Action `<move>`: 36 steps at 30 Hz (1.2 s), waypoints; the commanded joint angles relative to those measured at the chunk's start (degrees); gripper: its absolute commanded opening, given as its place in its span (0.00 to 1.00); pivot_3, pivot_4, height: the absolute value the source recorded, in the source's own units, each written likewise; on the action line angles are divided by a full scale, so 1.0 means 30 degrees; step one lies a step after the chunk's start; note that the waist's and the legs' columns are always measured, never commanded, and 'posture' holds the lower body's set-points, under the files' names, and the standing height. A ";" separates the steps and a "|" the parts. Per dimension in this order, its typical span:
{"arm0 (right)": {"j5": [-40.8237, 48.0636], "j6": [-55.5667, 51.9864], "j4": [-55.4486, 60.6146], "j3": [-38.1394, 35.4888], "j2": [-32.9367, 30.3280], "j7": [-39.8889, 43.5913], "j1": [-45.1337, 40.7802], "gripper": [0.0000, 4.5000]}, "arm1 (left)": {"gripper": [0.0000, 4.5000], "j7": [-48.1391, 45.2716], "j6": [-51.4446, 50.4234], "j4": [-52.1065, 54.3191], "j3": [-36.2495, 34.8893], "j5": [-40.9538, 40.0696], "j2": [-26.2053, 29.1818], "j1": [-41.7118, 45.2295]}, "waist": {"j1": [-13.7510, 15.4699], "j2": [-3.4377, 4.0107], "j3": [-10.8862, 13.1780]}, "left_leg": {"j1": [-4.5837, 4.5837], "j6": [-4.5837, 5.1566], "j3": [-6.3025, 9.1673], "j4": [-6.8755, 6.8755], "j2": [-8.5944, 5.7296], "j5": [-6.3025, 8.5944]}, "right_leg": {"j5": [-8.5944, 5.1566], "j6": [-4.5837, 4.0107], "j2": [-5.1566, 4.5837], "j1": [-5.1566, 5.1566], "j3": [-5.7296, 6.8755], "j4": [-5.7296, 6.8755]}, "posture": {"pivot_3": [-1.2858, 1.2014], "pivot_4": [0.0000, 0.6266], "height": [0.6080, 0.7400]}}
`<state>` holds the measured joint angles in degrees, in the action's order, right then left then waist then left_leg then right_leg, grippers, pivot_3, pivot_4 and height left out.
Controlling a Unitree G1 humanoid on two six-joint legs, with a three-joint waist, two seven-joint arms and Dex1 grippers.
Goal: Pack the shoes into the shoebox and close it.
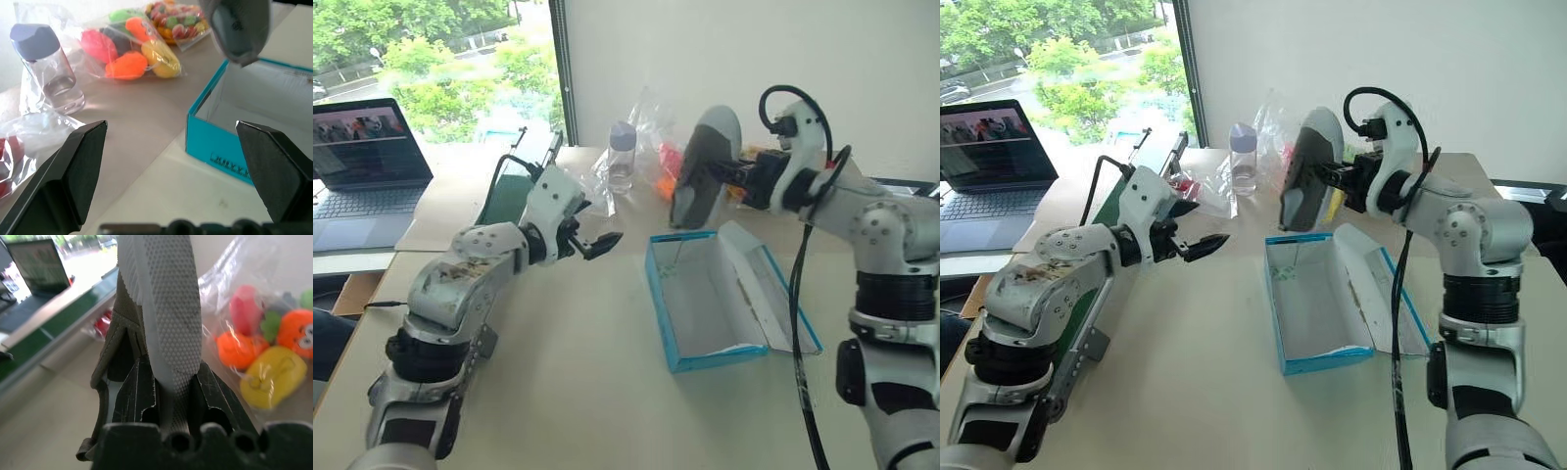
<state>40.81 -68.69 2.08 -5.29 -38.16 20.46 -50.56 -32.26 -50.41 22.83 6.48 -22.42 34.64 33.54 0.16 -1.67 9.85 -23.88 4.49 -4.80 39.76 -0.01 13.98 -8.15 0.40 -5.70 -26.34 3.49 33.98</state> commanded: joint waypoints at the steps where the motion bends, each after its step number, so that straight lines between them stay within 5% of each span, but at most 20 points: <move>1: 0.0093 -0.3369 0.2692 0.0798 -0.0580 -0.0511 0.0409 0.07 | 1.00 0.0041 0.0826 0.0547 0.0450 0.0407 -0.0506 0.0074 | 0.0051 0.0000 0.0000 | -0.0002 0.0000 0.0001 0.0001 0.0006 0.0000 | 0.0000 0.0001 -0.0001 0.0000 0.0000 -0.0003 | 0.52 0.24 1.00; 9: 0.0255 -0.7833 0.3779 0.0557 -0.0707 -0.0806 0.1192 0.07 | 1.00 0.0397 0.1200 0.0186 0.0582 0.0983 -0.1095 -0.0359 | 0.0144 0.0000 0.0000 | -0.0007 0.0001 -0.0004 0.0007 0.0003 -0.0001 | 0.0003 0.0004 -0.0007 -0.0005 -0.0004 0.0001 | 0.52 0.24 1.00; 26: -0.3148 -0.5972 0.2301 0.5954 -0.1040 -0.1124 0.3378 0.07 | 1.00 0.1394 0.0044 0.1521 0.0159 0.1183 -0.1329 -0.1046 | 0.0158 -0.0009 -0.0002 | 0.0006 0.0006 -0.0001 0.0031 -0.0006 0.0001 | -0.0011 0.0035 -0.0002 0.0025 0.0000 -0.0002 | 0.52 0.24 1.00; 28: -0.3224 -0.6114 0.1973 0.5723 -0.0780 -0.0938 0.3059 0.30 | 1.00 0.1466 -0.0146 0.1638 0.0099 0.1147 -0.1367 -0.1088 | 0.0153 -0.0010 -0.0002 | 0.0008 0.0006 -0.0002 0.0035 -0.0007 0.0001 | -0.0011 0.0037 -0.0003 0.0027 -0.0002 -0.0002 | 0.52 0.24 1.00; 36: -0.3743 -0.6857 0.2323 0.4590 -0.0043 -0.0835 0.1516 0.89 | 1.00 0.1538 -0.0664 0.1874 -0.0072 0.1127 -0.1181 -0.1248 | 0.0159 -0.0008 -0.0001 | -0.0001 0.0005 0.0001 0.0021 -0.0001 0.0001 | -0.0011 0.0037 0.0010 0.0011 -0.0002 0.0003 | 0.52 0.24 1.00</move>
<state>30.41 -88.39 6.97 11.50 -37.88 18.00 -43.71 -27.70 -52.45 26.23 7.67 -19.13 30.42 29.64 0.64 -1.69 9.85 -23.88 4.50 -4.80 39.84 -0.02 13.99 -8.18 0.51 -5.68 -26.31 3.49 33.99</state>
